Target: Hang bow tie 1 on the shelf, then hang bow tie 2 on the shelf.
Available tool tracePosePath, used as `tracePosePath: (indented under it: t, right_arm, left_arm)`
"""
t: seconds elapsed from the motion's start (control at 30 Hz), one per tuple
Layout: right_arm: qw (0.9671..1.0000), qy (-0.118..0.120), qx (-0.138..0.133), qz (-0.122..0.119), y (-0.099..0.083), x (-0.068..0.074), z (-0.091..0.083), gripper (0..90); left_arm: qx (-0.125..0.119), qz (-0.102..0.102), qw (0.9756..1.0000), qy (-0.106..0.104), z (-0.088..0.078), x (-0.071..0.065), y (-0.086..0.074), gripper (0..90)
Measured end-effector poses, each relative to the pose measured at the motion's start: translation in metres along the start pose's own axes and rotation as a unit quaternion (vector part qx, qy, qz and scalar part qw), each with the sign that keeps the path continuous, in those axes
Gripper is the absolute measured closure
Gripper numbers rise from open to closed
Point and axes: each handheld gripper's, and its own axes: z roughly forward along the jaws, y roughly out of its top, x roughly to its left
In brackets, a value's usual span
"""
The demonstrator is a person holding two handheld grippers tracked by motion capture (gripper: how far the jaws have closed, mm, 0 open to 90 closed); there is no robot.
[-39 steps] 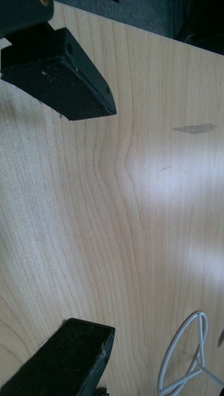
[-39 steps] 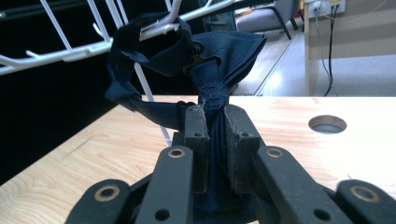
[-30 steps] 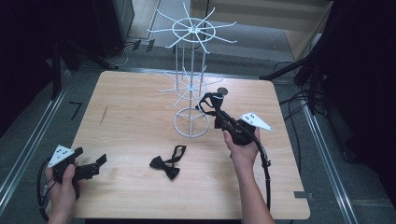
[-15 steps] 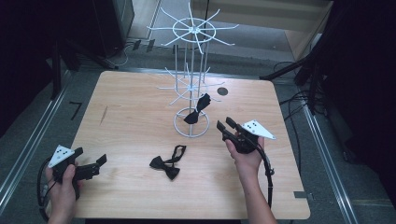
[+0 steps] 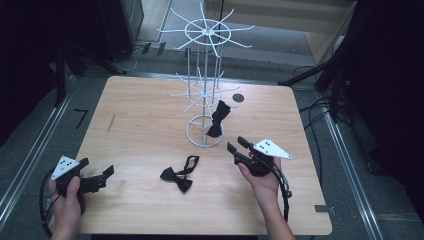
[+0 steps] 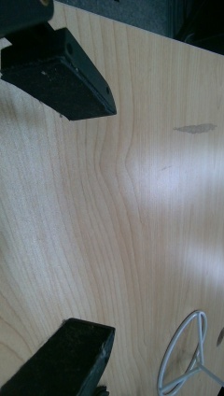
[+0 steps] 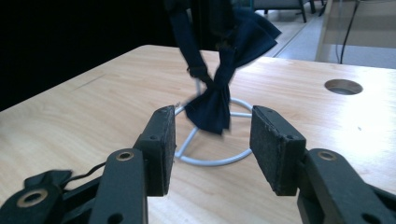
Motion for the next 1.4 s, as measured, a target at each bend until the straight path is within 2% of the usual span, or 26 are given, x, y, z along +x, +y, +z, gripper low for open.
tracePosePath:
  t: [0.13, 0.37, 0.5, 0.67, 1.4]
  right_arm:
    - [1.0, 0.003, 0.004, -0.003, -0.004, 0.004, -0.003, 51.7]
    - [1.0, 0.001, -0.001, 0.009, -0.005, 0.007, -0.002, 51.5]
    - [1.0, 0.001, 0.003, -0.001, -0.006, 0.011, -0.001, 51.3]
    - [1.0, 0.005, 0.006, 0.0, -0.007, 0.014, 0.001, 51.4]
    - [0.9982, 0.049, 0.032, -0.008, -0.018, 0.044, 0.018, 53.1]
  left_arm:
    - [0.003, 0.0, 1.0, -0.001, 0.001, 0.0, 0.0, 0.0]
    - [0.003, -0.001, 1.0, -0.003, 0.0, 0.0, 0.0, 0.0]
    - [0.004, -0.001, 1.0, -0.003, 0.001, 0.001, 0.001, 0.0]
    - [0.001, -0.003, 1.0, -0.003, 0.001, 0.0, 0.0, 0.0]
    - [0.005, -0.002, 1.0, -0.004, 0.001, 0.001, 0.001, 0.0]
